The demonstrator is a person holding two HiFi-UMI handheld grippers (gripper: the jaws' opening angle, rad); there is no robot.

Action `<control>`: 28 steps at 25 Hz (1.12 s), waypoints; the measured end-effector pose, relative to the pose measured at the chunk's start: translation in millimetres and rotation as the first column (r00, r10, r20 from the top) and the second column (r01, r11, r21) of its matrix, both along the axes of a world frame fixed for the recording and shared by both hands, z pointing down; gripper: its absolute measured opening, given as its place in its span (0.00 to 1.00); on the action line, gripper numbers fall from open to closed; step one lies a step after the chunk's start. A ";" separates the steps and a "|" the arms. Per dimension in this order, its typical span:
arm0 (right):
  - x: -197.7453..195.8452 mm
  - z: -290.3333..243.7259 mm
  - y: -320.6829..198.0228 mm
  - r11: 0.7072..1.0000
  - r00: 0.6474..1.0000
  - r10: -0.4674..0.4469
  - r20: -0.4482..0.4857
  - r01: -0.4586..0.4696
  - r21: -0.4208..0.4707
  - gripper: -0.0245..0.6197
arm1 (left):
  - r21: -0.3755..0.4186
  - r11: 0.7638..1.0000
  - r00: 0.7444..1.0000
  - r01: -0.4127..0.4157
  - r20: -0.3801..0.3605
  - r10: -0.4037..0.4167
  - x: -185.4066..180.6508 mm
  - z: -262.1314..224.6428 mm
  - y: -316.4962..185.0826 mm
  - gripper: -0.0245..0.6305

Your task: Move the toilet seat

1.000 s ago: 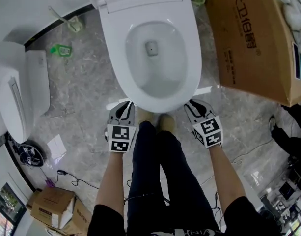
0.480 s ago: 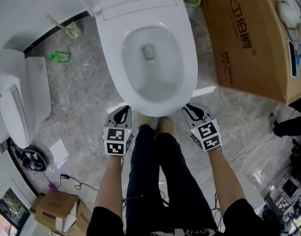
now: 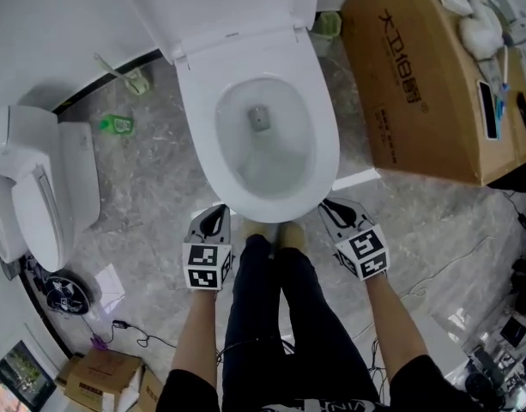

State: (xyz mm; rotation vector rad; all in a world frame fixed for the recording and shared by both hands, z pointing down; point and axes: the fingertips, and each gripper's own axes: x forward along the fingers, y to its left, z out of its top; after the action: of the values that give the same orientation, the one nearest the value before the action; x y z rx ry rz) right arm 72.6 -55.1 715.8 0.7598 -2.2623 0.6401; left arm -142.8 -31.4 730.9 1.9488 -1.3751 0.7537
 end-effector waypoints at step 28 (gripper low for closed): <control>-30.6 -204.6 -94.5 0.968 0.967 0.051 0.249 -0.109 0.228 0.09 | 0.297 0.938 0.984 0.178 -0.063 -0.166 -29.2 -203.3 -76.7 0.04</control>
State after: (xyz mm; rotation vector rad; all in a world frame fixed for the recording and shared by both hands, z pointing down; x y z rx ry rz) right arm 42.0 -149.6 511.1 0.9384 -2.5769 0.5248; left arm -172.0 -108.1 527.7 2.0217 -1.6933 0.4425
